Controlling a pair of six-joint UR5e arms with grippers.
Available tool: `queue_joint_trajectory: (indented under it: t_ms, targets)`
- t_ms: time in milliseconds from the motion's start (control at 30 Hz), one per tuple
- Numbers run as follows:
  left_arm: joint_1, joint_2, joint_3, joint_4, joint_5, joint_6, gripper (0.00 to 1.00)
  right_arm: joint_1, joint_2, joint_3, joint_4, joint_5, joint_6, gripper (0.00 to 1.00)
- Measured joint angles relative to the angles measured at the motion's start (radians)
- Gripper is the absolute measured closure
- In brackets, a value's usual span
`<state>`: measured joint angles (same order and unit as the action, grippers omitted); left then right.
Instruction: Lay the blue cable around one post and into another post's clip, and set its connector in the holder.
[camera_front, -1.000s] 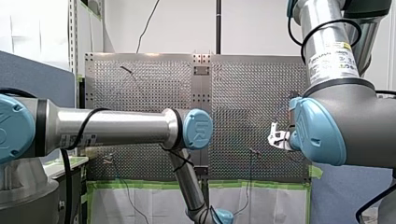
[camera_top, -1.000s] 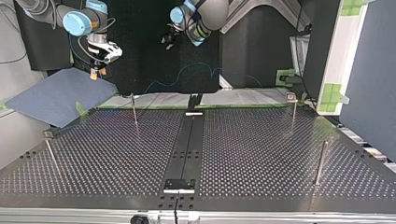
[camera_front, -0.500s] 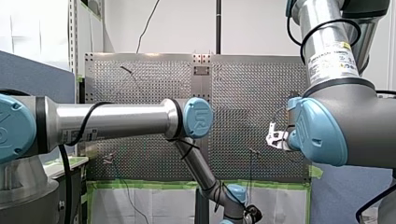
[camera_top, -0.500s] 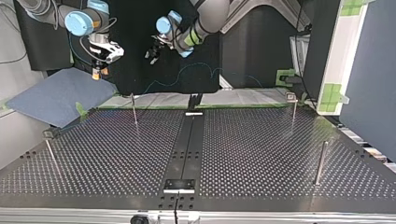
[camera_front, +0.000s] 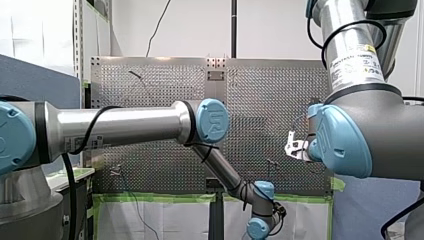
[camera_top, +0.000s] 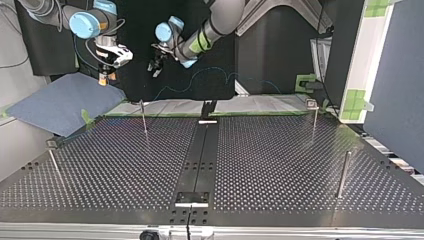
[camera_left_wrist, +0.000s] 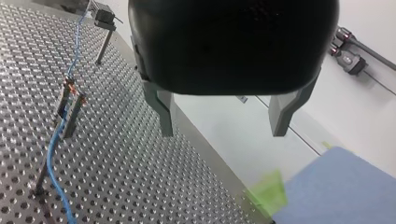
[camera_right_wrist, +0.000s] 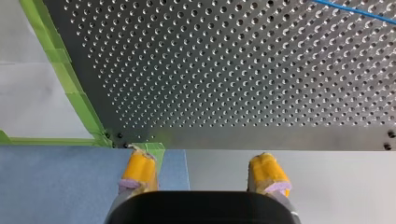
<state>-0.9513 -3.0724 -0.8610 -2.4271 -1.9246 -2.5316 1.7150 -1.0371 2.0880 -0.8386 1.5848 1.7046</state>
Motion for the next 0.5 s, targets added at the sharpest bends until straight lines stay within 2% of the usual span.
queue_joint_trajectory:
  t_ms: [100,333,500]
  targets:
    - [0.013,0.001,0.025,0.015,-0.011,0.025,0.0,0.0,-0.001,0.0,-0.001,0.0,0.0,0.02]
    - [0.035,-0.001,0.089,0.043,-0.072,0.092,0.0,-0.002,-0.007,-0.001,-0.002,0.001,0.004,0.02]
    - [0.048,-0.002,0.088,0.044,-0.122,0.142,0.0,-0.002,-0.013,0.0,-0.002,-0.001,0.009,0.02]
